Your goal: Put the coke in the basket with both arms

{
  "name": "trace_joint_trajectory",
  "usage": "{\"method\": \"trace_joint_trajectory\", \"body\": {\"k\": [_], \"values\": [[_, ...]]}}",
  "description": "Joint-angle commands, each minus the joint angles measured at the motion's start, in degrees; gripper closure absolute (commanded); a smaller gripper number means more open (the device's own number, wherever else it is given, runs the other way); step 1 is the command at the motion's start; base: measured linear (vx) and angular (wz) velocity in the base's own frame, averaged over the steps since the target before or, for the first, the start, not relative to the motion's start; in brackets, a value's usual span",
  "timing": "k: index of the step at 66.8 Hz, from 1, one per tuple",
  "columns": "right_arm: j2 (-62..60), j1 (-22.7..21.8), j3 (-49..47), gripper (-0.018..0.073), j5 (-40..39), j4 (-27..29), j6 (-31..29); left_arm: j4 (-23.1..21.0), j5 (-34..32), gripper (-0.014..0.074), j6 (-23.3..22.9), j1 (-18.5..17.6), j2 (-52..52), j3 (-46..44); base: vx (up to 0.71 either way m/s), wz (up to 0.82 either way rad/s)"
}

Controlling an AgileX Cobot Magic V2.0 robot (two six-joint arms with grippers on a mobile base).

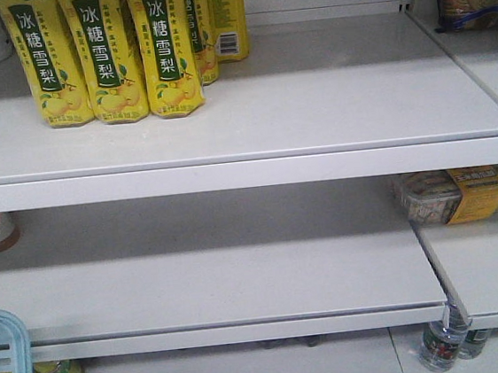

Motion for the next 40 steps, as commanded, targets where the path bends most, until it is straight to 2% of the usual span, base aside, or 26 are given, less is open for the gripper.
{"method": "trace_joint_trajectory", "body": {"k": [1, 40], "values": [[0.7, -0.2, -1.6, 0.0568, -4.4, -0.2, -0.1, 0.9, -8.1, 0.0603, 0.8, -0.4, -1.2, 0.0, 0.00, 0.00], [0.7, -0.2, -1.6, 0.0568, -4.4, -0.2, -0.1, 0.9, -8.0, 0.0603, 0.8, -0.4, -1.2, 0.0, 0.00, 0.00]]}}
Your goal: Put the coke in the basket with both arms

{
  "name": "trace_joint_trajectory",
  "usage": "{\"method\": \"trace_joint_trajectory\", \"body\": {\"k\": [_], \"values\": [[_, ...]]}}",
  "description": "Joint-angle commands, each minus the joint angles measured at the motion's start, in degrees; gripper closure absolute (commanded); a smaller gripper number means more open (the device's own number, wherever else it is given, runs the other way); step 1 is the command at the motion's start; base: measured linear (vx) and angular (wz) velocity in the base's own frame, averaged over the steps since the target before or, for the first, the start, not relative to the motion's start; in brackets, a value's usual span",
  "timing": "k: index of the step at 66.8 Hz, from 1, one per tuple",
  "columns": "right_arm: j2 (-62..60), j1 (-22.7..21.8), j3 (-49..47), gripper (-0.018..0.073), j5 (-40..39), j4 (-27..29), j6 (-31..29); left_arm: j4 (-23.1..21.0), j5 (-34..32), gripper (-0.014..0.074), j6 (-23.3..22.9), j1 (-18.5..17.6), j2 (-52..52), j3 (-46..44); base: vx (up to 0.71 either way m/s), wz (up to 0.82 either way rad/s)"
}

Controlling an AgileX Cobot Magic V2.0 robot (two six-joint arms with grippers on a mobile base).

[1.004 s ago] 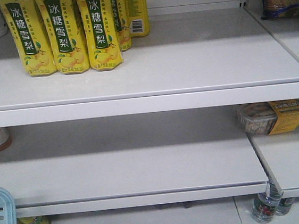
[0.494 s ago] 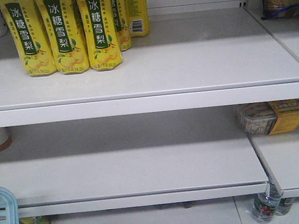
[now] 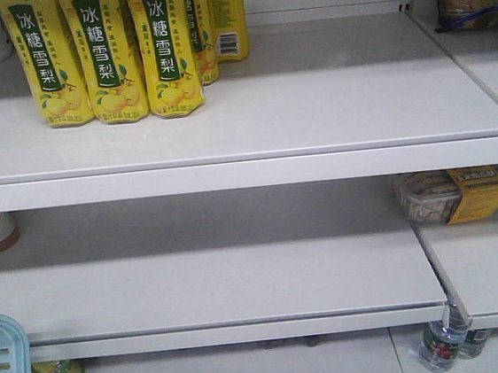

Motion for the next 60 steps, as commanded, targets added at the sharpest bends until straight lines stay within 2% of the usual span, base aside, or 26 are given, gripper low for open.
{"method": "trace_joint_trajectory", "body": {"k": [1, 15, 23, 34, 41, 60], "values": [[0.7, -0.2, -1.6, 0.0568, -4.4, -0.2, -0.1, 1.0, -8.8, 0.0603, 0.8, -0.4, -1.2, 0.0, 0.00, 0.00], [0.7, -0.2, -1.4, 0.0568, -4.6, -0.4, -0.1, 1.0, -8.8, 0.0603, 0.8, -0.4, -1.2, 0.0, 0.00, 0.00], [0.3, -0.3, 2.3, 0.0568, -8.4, -4.9, -0.2, 1.0, -8.8, 0.0603, 0.8, -0.4, -1.2, 0.0, 0.00, 0.00], [0.0, -0.2, 9.5, 0.0568, -15.1, -8.3, 2.8, 1.0, -8.8, 0.0603, 0.8, -0.4, -1.2, 0.0, 0.00, 0.00], [-3.1, -0.2, 10.2, 0.0568, -12.9, -10.6, 4.2, 1.0, -8.8, 0.0603, 0.8, -0.4, -1.2, 0.0, 0.00, 0.00], [-5.9, -0.2, 10.2, 0.0568, -10.4, -10.1, 4.6, 1.0, -8.7, 0.0603, 0.8, -0.4, -1.2, 0.0, 0.00, 0.00]]}}
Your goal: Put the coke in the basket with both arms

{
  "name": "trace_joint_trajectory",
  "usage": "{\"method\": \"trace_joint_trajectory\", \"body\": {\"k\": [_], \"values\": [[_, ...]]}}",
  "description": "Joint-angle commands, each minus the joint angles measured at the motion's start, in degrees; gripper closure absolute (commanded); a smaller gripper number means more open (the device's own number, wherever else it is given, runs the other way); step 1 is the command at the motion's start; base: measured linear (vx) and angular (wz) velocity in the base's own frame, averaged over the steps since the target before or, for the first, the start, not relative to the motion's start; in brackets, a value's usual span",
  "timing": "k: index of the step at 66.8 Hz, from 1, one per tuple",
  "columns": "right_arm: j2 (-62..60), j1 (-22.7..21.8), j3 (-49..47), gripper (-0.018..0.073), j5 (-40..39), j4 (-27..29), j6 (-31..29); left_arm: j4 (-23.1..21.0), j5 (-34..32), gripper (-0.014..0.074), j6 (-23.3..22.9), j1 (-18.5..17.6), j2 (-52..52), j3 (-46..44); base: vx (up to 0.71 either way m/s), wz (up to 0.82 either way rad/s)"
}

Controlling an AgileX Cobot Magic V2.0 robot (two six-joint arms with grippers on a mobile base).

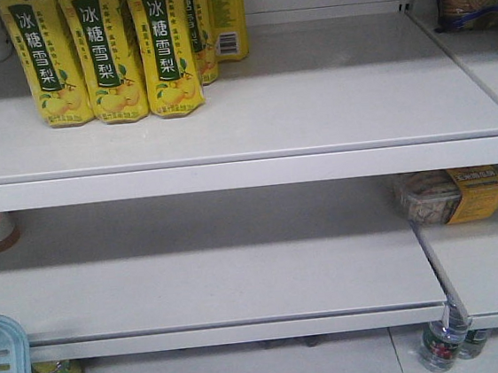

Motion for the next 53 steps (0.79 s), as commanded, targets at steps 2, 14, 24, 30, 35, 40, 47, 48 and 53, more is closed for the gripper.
{"method": "trace_joint_trajectory", "body": {"k": [2, 14, 24, 30, 35, 40, 47, 48, 53], "values": [[-1.0, -0.2, 0.9, 0.0568, -4.0, -0.4, 0.1, 1.0, -8.8, 0.0603, 0.8, -0.4, -1.2, 0.0, 0.00, 0.00], [-1.0, -0.2, 0.9, 0.0568, -4.5, 1.5, 0.2, 1.0, -8.8, 0.0603, 0.8, -0.4, -1.2, 0.0, 0.00, 0.00], [-1.0, -0.2, 0.9, 0.0568, -4.5, 1.5, 0.2, 1.0, -8.8, 0.0603, 0.8, -0.4, -1.2, 0.0, 0.00, 0.00], [-1.0, -0.2, 0.8, 0.0568, -4.5, 1.5, 0.2, 1.0, -8.8, 0.0603, 0.8, -0.4, -1.2, 0.0, 0.00, 0.00], [-1.0, -0.2, 0.8, 0.0568, -4.5, 1.5, 0.2, 1.0, -8.8, 0.0603, 0.8, -0.4, -1.2, 0.0, 0.00, 0.00], [-1.0, -0.2, 0.8, 0.0568, -4.5, 1.5, 0.2, 1.0, -8.8, 0.0603, 0.8, -0.4, -1.2, 0.0, 0.00, 0.00], [-1.0, -0.2, 0.8, 0.0568, -4.5, 1.5, 0.2, 1.0, -8.8, 0.0603, 0.8, -0.4, -1.2, 0.0, 0.00, 0.00], [-1.0, -0.2, 0.8, 0.0568, -4.5, 1.5, 0.2, 1.0, -8.8, 0.0603, 0.8, -0.4, -1.2, 0.0, 0.00, 0.00], [-1.0, -0.2, 0.8, 0.0568, -4.5, 1.5, 0.2, 1.0, -8.8, 0.0603, 0.8, -0.4, -1.2, 0.0, 0.00, 0.00]]}}
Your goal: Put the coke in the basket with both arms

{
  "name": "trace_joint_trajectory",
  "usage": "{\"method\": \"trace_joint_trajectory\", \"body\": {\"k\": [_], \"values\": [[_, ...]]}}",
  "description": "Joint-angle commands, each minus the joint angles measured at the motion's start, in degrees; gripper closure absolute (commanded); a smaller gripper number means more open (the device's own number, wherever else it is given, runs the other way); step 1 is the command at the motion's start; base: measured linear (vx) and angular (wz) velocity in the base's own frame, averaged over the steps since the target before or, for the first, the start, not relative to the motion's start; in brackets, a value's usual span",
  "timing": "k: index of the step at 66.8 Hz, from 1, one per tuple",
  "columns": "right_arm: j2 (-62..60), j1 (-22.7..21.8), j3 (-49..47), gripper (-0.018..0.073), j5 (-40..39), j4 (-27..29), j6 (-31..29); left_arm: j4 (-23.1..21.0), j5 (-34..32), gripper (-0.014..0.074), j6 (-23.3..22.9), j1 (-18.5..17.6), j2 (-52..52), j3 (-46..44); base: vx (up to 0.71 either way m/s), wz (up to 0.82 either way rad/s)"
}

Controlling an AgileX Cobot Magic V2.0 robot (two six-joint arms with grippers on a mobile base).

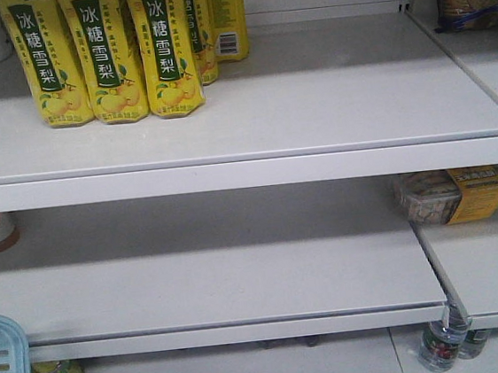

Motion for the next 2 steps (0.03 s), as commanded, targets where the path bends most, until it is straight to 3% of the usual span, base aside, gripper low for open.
{"method": "trace_joint_trajectory", "body": {"k": [1, 2], "values": [[-1.0, -0.2, 0.8, 0.0568, -4.5, 0.0, 0.0, 1.0, -8.8, 0.0603, 0.8, -0.4, -1.2, 0.0, 0.00, 0.00], [-1.0, -0.2, 0.8, 0.0568, -4.5, 0.0, 0.0, 1.0, -8.7, 0.0603, 0.8, -0.4, -1.2, 0.0, 0.00, 0.00]]}}
